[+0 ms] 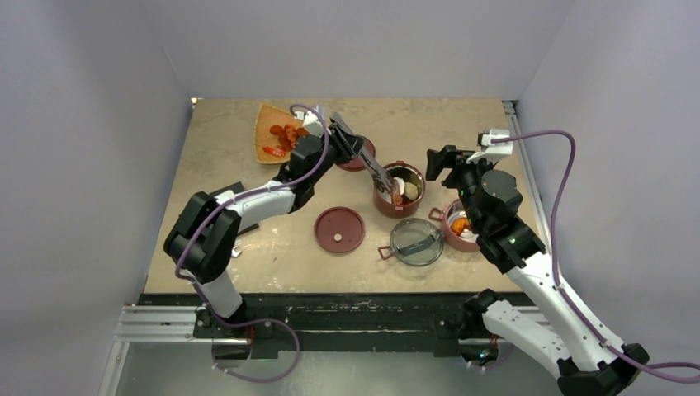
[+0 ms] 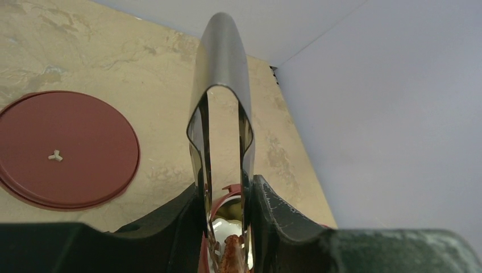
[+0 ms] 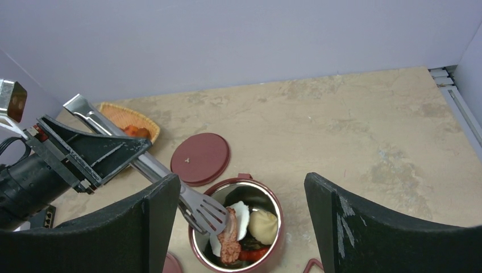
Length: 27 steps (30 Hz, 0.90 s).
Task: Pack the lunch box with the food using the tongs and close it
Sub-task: Place the fake food in the packing box, then pick up the fake food from the plate.
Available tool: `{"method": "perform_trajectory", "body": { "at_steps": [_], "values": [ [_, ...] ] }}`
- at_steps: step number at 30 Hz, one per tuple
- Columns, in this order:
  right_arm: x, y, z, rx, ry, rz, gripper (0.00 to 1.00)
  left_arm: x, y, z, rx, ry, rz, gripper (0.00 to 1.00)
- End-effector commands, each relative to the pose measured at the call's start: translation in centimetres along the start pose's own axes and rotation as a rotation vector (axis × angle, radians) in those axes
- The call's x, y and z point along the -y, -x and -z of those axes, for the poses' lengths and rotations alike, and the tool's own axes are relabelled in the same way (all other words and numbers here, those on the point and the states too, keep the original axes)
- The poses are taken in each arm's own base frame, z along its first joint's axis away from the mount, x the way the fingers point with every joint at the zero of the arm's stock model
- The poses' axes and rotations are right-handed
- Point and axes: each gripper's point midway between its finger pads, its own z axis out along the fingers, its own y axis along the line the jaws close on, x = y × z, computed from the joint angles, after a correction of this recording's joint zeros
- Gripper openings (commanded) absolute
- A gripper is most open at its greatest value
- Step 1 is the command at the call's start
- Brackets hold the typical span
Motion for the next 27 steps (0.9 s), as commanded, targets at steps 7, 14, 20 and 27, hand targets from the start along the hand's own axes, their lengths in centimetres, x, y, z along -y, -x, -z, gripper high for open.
{"method": "perform_trajectory", "body": {
  "at_steps": [7,14,20,27],
  "values": [
    [-0.1,0.3,0.1,0.013,0.012,-0.002,0.84,5.2,7.5,1.6,0.153,-0.060,-0.117,0.32],
    [-0.3,0.4,0.1,0.015,0.020,-0.007,0.84,7.1,10.1,3.4,0.190,-0.070,-0.153,0.31],
    [-0.4,1.1,0.5,0.029,0.033,-0.015,0.84,6.7,12.4,4.3,0.125,0.022,-0.242,0.29],
    [-0.9,1.3,0.6,0.033,0.057,-0.027,0.84,-0.1,17.5,7.1,0.128,0.220,-0.313,0.28]
  ]
}}
